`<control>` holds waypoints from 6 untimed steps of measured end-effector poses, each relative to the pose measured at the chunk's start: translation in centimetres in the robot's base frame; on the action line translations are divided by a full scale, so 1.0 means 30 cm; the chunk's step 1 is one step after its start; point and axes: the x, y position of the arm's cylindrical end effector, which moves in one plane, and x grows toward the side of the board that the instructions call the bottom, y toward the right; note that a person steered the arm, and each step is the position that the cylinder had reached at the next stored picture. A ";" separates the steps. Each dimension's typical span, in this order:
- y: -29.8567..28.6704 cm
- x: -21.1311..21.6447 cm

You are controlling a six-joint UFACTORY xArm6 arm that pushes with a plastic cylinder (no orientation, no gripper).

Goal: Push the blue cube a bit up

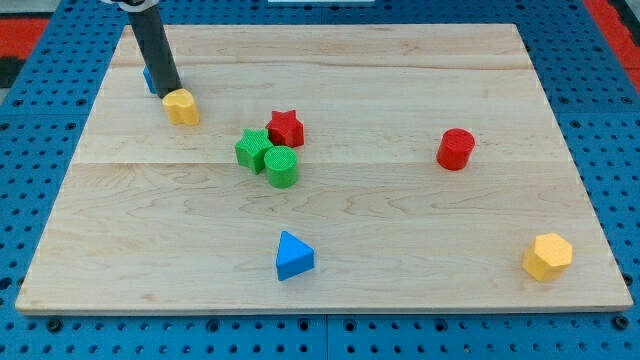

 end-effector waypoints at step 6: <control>-0.107 -0.074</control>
